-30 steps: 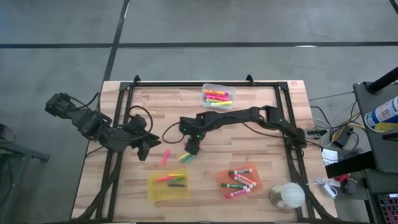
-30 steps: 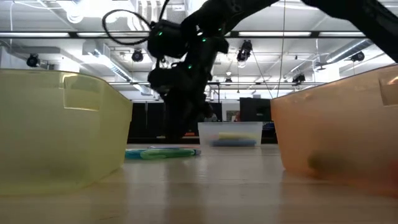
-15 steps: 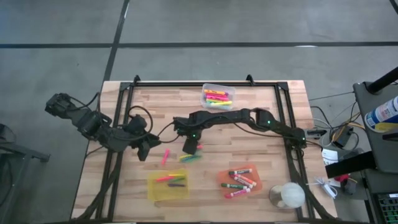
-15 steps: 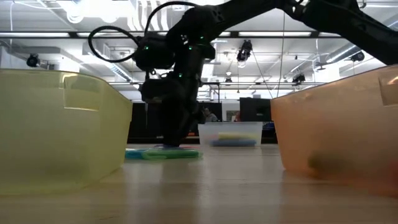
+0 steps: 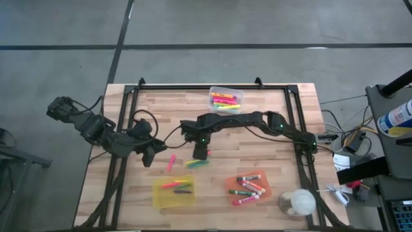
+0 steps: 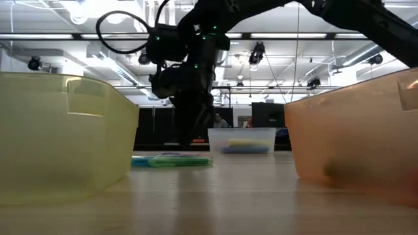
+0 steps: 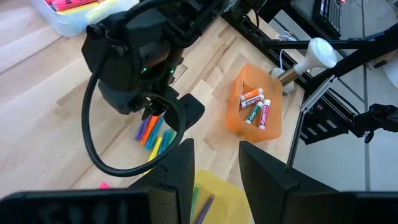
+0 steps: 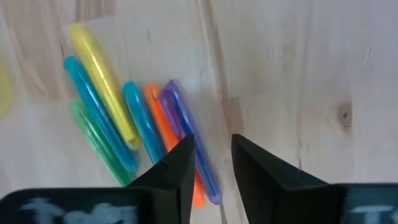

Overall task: Pick & Place Markers
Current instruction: Put the purple pen into the yellow bin

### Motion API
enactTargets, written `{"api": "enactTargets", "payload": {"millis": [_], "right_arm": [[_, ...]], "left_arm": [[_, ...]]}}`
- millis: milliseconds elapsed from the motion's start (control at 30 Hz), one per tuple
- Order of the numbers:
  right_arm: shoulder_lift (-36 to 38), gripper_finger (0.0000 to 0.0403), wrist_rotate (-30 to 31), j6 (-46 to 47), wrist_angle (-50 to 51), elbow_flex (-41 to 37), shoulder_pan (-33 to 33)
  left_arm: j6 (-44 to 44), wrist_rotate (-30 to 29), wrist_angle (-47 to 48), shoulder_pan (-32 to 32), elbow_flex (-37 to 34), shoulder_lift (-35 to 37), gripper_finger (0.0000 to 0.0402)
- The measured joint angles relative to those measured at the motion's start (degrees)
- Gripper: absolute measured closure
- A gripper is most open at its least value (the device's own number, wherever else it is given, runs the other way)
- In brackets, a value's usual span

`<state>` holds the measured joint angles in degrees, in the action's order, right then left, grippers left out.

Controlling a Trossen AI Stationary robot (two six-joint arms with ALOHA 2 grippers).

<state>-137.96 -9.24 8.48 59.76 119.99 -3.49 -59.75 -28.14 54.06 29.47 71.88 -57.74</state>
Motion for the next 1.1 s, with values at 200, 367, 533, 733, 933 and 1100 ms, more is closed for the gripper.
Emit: {"api": "enactTargets", "payload": {"millis": [200,367,533,733,933,1100], "right_arm": [[0.05,0.0314,-2.27,0.07,0.11,-1.77,0.22],[0.09,0.0320,-2.84,-0.64,-0.13,-2.40,1.48],[0.09,0.0323,-2.58,-2.68,-1.00,-2.65,2.00],[0.09,0.0322,-1.05,-2.29,-2.40,-3.36,1.73],[0.23,0.0330,-0.67,-2.64,-4.04,-6.32,1.71],[0.60,0.0329,0.83,-2.19,-6.05,-8.76,1.76]], "left_arm": [[-0.17,0.02,0.00,0.00,0.00,0.00,0.0282],[-0.18,0.00,0.00,0.00,0.00,0.00,0.0282],[-0.22,0.00,0.00,0.00,0.00,0.00,0.0282],[-0.22,-0.01,0.00,0.00,0.00,0.00,0.0282],[-0.28,-0.03,0.00,0.00,0.00,0.00,0.0282],[-0.28,-0.04,0.00,0.00,0.00,0.00,0.0282]]}}
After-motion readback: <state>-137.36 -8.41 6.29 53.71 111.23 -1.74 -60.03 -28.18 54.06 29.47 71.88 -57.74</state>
